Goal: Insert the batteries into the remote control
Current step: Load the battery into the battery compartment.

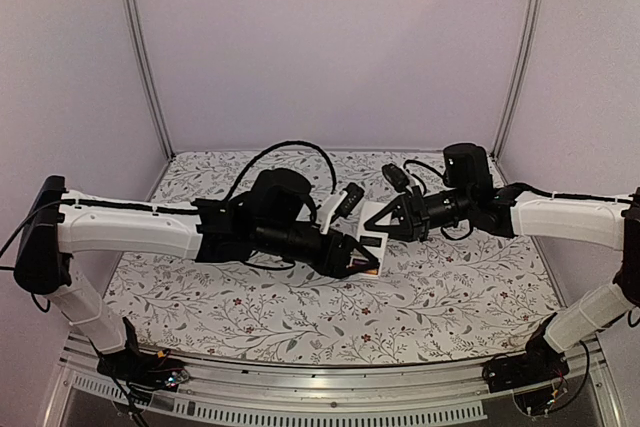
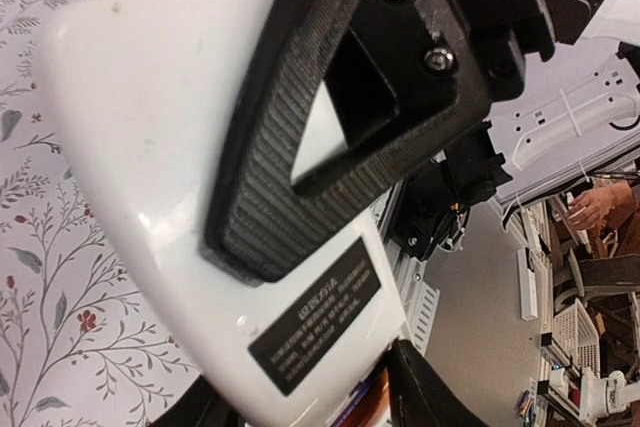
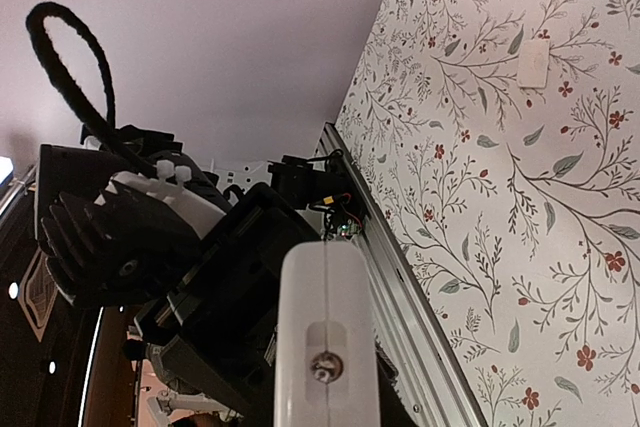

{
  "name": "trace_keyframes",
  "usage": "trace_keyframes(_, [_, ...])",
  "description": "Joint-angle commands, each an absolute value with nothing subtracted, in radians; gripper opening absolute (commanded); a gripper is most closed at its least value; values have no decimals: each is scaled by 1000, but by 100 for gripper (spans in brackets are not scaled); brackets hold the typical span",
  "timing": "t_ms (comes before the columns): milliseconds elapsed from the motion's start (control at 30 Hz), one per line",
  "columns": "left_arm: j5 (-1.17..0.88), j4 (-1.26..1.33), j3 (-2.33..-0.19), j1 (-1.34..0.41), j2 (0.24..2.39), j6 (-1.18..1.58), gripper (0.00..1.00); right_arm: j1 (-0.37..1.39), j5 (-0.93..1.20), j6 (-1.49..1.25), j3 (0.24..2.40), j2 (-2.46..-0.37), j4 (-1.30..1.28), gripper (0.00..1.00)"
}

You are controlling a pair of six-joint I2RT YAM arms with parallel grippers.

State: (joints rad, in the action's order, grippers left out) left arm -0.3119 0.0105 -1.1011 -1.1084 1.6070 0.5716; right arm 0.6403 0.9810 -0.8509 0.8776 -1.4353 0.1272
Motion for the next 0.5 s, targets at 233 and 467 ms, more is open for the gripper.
trace_keyframes(233, [-393, 75, -1085, -1101, 1604, 555, 38, 639, 1003, -882, 876, -1392, 199, 0])
trace_keyframes(467, [-400, 78, -1051, -1082, 1541, 499, 49, 622, 1004, -874, 861, -1367, 202, 0])
